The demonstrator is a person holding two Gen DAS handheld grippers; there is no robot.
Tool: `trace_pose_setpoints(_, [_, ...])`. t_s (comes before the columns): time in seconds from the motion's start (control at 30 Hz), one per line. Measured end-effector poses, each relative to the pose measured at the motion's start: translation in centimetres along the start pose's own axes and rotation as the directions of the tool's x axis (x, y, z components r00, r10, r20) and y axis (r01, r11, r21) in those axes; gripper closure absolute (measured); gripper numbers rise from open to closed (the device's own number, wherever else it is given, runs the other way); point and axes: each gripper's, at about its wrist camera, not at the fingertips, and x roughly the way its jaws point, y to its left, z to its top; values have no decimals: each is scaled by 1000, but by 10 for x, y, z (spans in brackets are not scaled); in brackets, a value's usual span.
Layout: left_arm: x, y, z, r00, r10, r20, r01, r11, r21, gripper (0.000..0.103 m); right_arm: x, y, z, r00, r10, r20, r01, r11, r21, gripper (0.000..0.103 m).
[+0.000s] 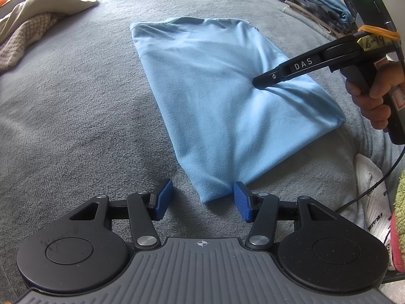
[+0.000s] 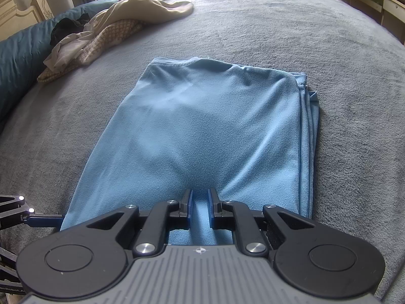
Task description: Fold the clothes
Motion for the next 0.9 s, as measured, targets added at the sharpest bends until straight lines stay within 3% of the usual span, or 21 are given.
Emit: trace_pose_setpoints(0.9, [-11,-1,-8,999,-17,-28,17,1000,3,48,1,-1,0,1000,2,1,-2,1000,-2,90])
